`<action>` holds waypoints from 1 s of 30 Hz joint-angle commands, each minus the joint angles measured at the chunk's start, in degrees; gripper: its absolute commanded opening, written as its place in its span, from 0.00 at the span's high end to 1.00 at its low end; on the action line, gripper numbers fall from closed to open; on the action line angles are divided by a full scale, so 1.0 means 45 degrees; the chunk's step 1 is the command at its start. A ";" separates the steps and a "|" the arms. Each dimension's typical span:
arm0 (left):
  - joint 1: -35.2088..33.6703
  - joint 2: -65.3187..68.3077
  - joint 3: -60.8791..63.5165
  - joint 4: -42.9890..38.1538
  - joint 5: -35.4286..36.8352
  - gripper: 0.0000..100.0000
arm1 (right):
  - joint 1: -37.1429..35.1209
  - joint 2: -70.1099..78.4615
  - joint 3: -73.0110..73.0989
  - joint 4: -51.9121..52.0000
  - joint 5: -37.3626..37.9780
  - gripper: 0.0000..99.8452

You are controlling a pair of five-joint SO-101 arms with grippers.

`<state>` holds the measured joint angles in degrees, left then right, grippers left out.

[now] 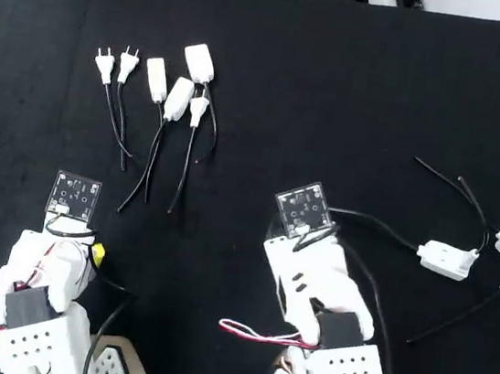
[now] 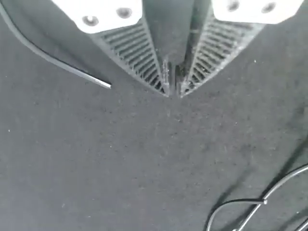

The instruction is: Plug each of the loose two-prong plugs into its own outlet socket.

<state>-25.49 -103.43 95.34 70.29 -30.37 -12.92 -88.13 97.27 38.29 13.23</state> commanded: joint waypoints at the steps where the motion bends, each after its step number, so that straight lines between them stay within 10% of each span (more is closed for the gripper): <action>1: 0.0049 -0.0039 -0.0088 0.0156 -0.0020 0.75 | -0.0156 -0.0107 -0.0049 0.0606 -0.0098 0.99; 20: 0.0205 0.0000 -0.1514 -0.0059 0.1582 0.74 | -0.0059 -0.0107 -0.0049 0.1426 -0.0098 0.99; 30: 0.3233 0.2364 -0.4816 -0.1446 0.3536 0.74 | -0.0059 -0.0010 -0.0049 0.1426 -0.0098 0.99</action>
<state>-13.71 -98.95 80.13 67.82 -16.92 -13.01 -88.13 97.27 44.44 13.23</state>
